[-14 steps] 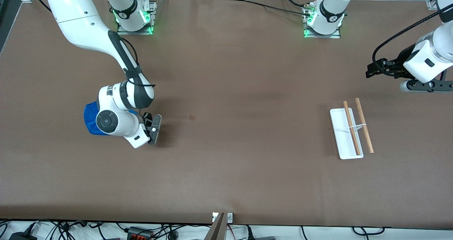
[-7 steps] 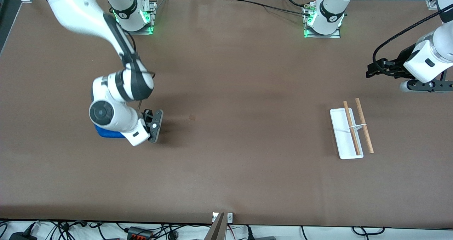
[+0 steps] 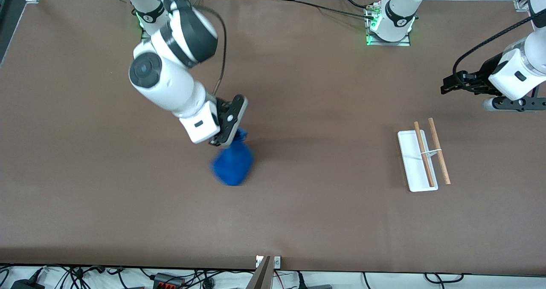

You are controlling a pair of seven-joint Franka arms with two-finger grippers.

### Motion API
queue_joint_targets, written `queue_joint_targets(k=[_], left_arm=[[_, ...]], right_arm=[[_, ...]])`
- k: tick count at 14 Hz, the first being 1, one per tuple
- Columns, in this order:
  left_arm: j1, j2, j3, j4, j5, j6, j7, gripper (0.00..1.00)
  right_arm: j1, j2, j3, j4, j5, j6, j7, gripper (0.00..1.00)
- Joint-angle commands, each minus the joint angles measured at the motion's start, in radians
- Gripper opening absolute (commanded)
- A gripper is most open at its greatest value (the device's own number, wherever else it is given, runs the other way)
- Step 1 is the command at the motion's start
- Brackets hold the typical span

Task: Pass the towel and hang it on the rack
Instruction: 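Lift the towel with the right gripper toward the table middle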

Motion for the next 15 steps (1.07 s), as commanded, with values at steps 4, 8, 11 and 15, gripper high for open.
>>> queue_joint_targets(k=[4, 8, 11, 15], left_arm=[[0.004, 0.078, -0.009, 0.037, -0.014, -0.006, 0.024, 1.00], [-0.005, 0.118, -0.014, 0.037, -0.034, -0.006, 0.027, 1.00], [0.003, 0.165, -0.014, 0.036, -0.126, -0.006, 0.181, 1.00], [-0.005, 0.207, -0.018, 0.030, -0.167, 0.041, 0.371, 1.00]], right_arm=[[0.130, 0.034, 0.008, 0.121, 0.162, 0.112, 0.257, 0.00], [0.218, 0.039, 0.011, 0.122, 0.217, 0.286, 0.400, 0.00], [0.264, 0.057, 0.011, 0.121, 0.217, 0.371, 0.480, 0.00], [0.299, 0.068, 0.009, 0.121, 0.215, 0.419, 0.515, 0.00]])
